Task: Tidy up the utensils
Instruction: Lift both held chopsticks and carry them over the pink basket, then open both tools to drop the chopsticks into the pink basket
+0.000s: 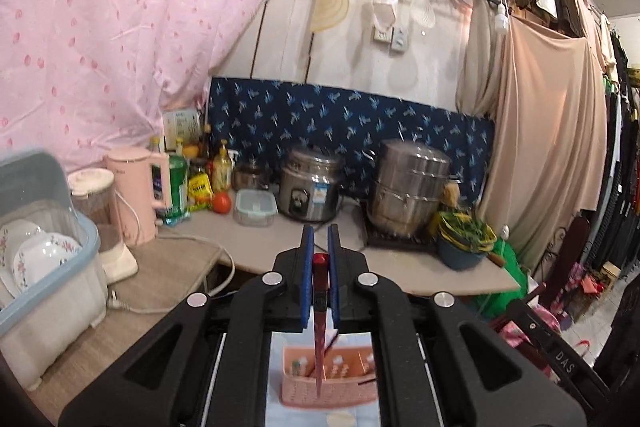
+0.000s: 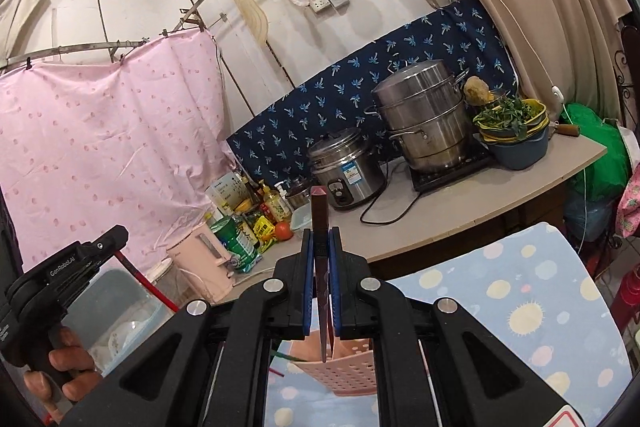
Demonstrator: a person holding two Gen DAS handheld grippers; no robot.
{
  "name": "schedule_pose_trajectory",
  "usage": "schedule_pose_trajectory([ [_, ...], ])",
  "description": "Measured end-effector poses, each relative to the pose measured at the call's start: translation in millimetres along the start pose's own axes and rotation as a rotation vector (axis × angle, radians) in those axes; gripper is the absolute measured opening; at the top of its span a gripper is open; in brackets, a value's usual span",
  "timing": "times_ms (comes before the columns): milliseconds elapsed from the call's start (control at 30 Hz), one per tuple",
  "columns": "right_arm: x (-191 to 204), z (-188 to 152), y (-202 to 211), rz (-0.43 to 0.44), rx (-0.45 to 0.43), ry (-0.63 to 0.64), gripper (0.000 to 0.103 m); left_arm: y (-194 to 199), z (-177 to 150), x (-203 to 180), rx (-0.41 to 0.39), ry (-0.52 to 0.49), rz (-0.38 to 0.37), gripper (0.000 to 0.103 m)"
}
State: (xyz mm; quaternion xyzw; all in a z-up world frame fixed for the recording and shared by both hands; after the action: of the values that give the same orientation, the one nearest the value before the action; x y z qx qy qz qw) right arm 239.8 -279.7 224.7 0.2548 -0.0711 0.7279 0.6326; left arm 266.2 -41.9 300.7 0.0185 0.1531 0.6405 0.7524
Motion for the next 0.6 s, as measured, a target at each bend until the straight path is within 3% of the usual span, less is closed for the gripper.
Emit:
schedule_pose_trajectory([
  [133,-3.6,-3.6,-30.6,-0.026,0.013,0.001,0.007,-25.8,-3.2,9.3,-0.021,0.049,-0.014,0.007],
  [267,-8.8,-17.9,-52.1,-0.052,0.054,0.01,0.007,-51.3,-13.2,16.7,-0.004,0.058,0.017,0.007],
  [600,-19.6,-39.4,-76.5,-0.085,0.109,0.03,0.007,-64.0,-5.9,18.6,-0.03,0.052,0.02,0.007],
])
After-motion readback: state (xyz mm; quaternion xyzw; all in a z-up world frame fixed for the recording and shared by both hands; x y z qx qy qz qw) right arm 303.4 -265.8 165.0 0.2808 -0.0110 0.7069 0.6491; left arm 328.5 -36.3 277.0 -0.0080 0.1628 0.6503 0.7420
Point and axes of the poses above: each gripper's, at about its wrist camera, not at the fingertips, and y roughly against the way its jaws point, x to its left, z to its top, the point moved 3 cm from there along -y, roughly the way its jaws point, and after that the axes turned 2 degrees about y, right-handed, at the moved point
